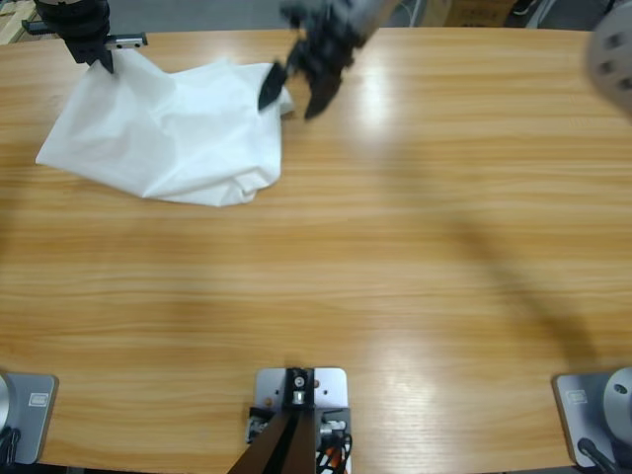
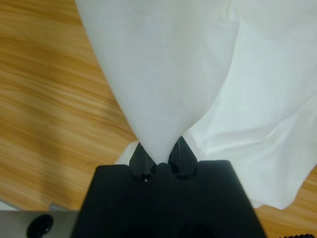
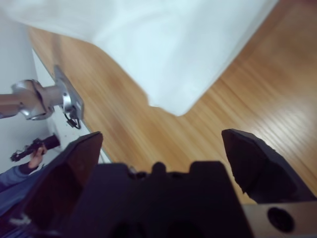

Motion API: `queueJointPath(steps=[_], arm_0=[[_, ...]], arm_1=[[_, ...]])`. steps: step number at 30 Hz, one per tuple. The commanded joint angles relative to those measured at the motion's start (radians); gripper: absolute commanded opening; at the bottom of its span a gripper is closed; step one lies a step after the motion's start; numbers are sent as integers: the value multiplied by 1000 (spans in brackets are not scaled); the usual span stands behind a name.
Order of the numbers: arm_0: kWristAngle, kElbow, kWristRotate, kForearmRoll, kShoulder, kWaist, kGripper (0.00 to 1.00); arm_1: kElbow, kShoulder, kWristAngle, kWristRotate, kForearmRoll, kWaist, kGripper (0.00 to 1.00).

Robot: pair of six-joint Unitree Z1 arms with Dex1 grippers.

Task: Fold clothes

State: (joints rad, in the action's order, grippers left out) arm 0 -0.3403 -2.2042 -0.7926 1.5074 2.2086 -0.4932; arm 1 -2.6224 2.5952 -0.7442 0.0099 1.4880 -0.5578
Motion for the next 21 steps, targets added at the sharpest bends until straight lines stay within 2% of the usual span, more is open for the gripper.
queueJointPath(steps=[1, 11, 18, 21], arm_0=[[-13, 23, 1, 155, 5, -7, 0], [-11, 46, -10, 155, 9, -103, 0], [-14, 84, -20, 155, -2, -104, 0], [-14, 89, -17, 155, -6, -104, 0]], arm_1=[[-361, 175, -39, -21, 60, -42, 1000], [-399, 160, -13, -25, 81, -33, 1000], [-536, 109, 263, -71, 110, -39, 1000], [-616, 97, 330, -81, 105, -45, 1000]])
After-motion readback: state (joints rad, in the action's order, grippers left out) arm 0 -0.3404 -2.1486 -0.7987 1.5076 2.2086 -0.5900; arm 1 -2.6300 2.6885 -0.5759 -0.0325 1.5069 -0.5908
